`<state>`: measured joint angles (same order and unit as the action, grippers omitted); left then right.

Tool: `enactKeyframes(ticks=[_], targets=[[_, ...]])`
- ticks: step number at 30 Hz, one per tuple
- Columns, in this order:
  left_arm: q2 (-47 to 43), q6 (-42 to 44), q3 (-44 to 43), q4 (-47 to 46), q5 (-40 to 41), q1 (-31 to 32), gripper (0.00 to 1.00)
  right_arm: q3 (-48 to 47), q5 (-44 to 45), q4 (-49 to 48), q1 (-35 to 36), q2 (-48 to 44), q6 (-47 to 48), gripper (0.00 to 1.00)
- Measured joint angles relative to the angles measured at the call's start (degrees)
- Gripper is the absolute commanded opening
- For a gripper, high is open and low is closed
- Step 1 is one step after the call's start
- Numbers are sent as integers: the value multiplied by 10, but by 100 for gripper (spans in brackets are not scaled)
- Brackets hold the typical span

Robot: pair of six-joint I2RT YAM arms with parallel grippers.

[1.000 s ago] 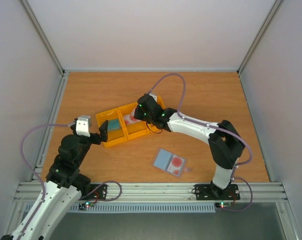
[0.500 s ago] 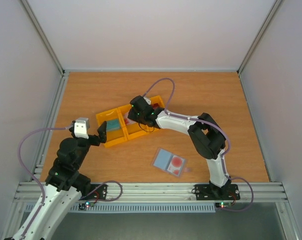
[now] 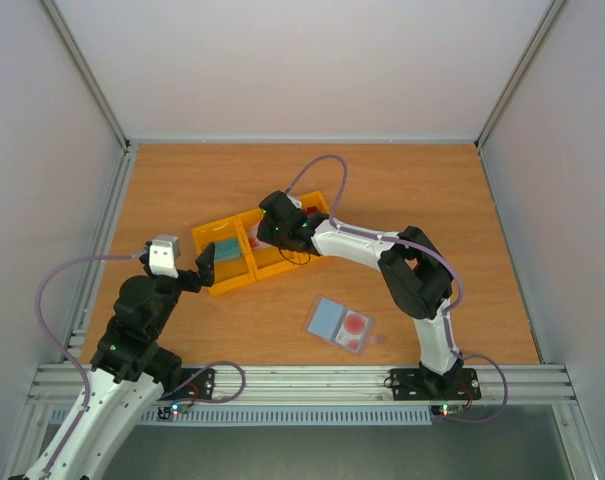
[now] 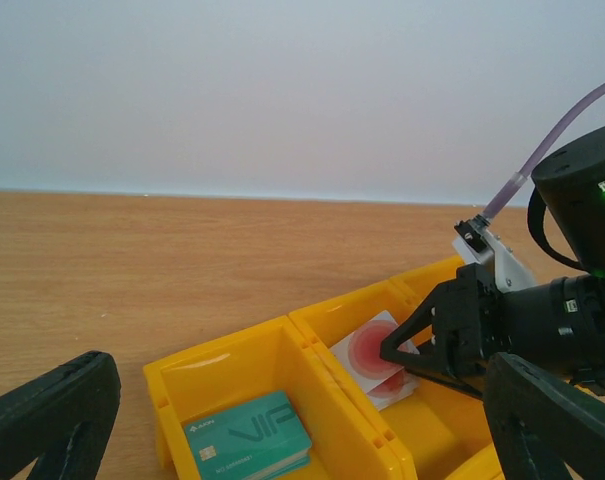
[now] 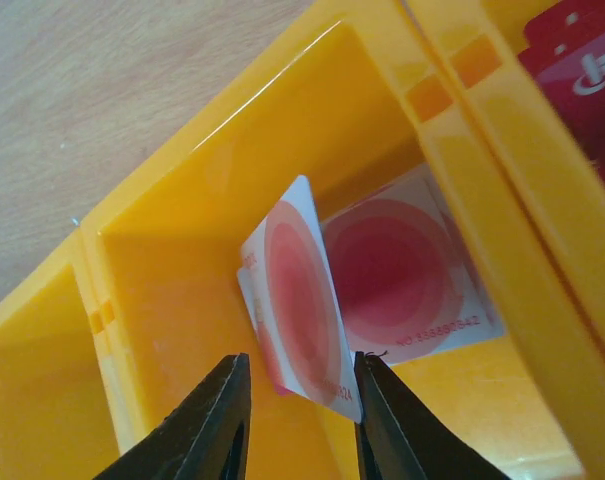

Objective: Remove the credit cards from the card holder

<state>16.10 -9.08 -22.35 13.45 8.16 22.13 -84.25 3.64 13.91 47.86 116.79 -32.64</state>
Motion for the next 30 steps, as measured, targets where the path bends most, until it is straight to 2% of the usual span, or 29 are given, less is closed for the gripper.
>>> enactKeyframes(ticks=[1,3,8,15,20,22,26,30], targets=[[0,0,0,0,0,0,99,-1,3,6,0,-2,6,39],[0,-1,0,0,-2,0,99,-1,9,20,0,-7,16,55],[0,-2,5,-4,-11,0,99,-14,21,53,1,-22,34,69],[0,-2,8,-4,-21,0,99,-53,32,84,7,-38,71,72],[-1,-7,10,-4,-37,0,99,-101,42,167,10,-81,161,75],[-4,-10,12,-4,-44,0,99,-101,62,209,11,-123,192,77],[-15,-16,21,-9,-77,0,99,-46,107,330,11,-266,224,81],[-7,-27,26,-20,-158,0,91,41,121,449,11,-367,203,83]])
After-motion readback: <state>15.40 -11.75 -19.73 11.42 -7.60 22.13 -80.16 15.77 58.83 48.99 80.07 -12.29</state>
